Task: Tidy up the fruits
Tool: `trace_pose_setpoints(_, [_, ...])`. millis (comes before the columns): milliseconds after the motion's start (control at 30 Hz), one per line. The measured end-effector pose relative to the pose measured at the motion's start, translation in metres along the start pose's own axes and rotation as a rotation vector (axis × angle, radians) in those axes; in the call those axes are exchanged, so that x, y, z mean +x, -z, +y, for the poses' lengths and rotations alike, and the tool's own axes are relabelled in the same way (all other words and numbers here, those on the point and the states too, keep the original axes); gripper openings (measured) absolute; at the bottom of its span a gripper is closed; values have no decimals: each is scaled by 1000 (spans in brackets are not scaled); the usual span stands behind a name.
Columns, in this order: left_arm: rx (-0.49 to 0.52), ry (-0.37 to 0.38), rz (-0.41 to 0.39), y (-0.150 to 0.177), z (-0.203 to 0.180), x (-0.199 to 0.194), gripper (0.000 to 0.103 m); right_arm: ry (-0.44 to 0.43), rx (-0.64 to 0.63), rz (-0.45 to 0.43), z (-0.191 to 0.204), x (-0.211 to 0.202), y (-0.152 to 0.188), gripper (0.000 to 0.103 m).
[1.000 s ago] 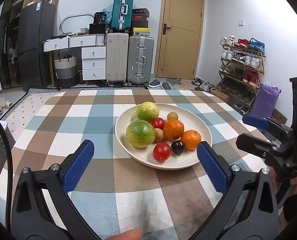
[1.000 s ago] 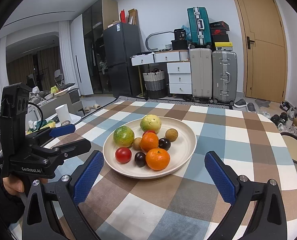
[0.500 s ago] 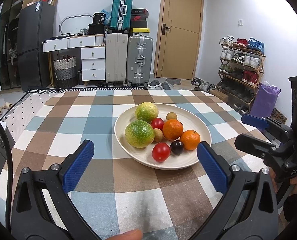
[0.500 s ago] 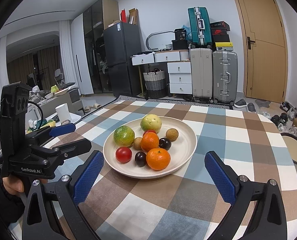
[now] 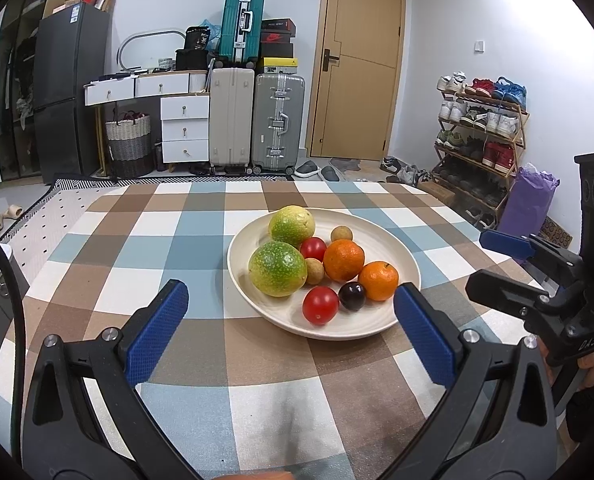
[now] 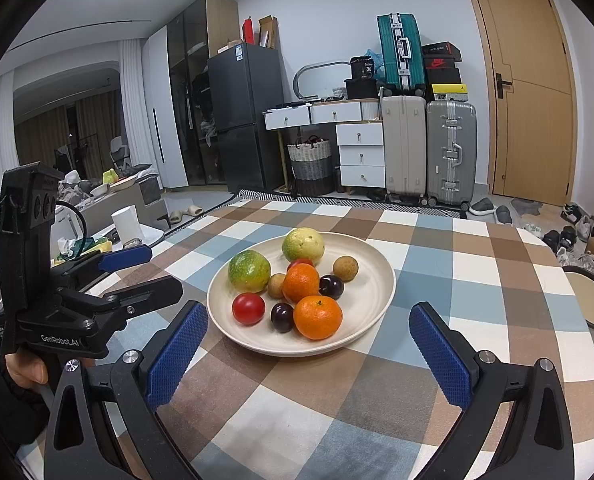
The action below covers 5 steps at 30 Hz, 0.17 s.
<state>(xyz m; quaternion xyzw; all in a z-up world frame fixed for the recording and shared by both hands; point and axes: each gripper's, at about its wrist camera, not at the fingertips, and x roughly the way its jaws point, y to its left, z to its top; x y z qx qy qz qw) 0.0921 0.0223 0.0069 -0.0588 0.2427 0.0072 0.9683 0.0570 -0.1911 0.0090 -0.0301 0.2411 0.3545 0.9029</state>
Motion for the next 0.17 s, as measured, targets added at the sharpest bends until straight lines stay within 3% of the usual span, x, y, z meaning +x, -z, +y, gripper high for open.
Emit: trace_pose_setpoints(167, [2, -1, 2, 0, 0, 0, 103, 0, 1, 0, 0, 0, 0, 103])
